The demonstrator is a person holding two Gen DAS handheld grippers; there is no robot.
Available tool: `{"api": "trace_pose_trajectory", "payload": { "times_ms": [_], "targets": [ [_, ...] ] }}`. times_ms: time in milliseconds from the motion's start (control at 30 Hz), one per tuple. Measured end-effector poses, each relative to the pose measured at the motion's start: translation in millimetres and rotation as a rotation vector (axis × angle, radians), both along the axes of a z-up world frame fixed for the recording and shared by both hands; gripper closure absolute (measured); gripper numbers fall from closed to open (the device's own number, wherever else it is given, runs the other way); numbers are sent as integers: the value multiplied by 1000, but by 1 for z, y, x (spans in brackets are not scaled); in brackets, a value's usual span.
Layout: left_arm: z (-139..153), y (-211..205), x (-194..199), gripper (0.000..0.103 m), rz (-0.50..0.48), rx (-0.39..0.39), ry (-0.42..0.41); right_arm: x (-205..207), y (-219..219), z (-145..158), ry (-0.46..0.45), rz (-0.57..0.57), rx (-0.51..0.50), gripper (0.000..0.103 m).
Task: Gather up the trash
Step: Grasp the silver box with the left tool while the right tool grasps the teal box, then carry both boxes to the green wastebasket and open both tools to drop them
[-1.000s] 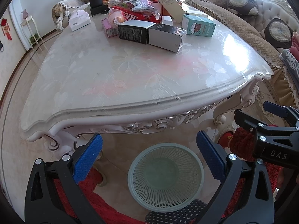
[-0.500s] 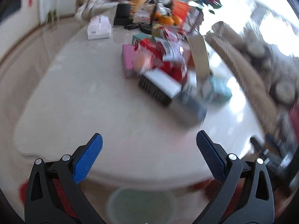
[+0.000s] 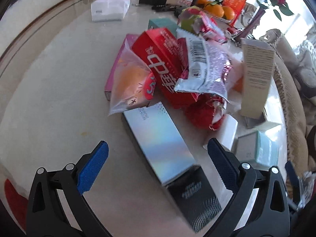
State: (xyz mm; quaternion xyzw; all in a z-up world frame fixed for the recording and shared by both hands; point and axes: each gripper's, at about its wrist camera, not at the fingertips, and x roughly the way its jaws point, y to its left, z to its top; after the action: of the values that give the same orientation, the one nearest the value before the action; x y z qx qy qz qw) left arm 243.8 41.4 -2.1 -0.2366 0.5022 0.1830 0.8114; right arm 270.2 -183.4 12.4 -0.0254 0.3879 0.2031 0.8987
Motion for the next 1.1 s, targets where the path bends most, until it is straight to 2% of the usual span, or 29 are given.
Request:
{"api": "trace_pose_trajectory", "payload": {
  "times_ms": [167, 300, 467, 500, 667, 733, 767, 800, 833, 933, 1100],
  "targets": [
    [-7, 9, 2, 6, 46, 18, 18, 1, 22, -10, -1, -53, -48, 7],
    [-15, 11, 8, 6, 44, 31, 36, 3, 33, -12, 7, -84, -34, 7],
    [-17, 11, 9, 6, 32, 64, 31, -5, 39, -5, -40, -130, -92, 7],
    [-17, 10, 8, 6, 30, 69, 31, -2, 40, -8, -29, -148, -111, 7],
    [-17, 2, 5, 8, 5, 108, 41, 12, 37, -26, 90, -191, -26, 7],
    [-14, 0, 1, 22, 6, 144, 31, 13, 42, -32, 73, -197, -54, 7],
    [-13, 0, -2, 35, 7, 153, 24, 13, 42, -32, 73, -197, -54, 7],
    [-11, 2, -5, 54, 4, 167, 21, 13, 42, -35, 51, -207, -81, 7],
    [-10, 4, -6, 61, -4, 176, 20, 14, 42, -38, 62, -211, -85, 15],
    [-9, 18, -13, 62, -48, 132, -8, 14, 33, -37, 87, -195, -34, 17],
    [-5, 39, -33, 62, -38, 79, -65, -1, 17, -23, 78, -179, 25, 17]
  ]
}}
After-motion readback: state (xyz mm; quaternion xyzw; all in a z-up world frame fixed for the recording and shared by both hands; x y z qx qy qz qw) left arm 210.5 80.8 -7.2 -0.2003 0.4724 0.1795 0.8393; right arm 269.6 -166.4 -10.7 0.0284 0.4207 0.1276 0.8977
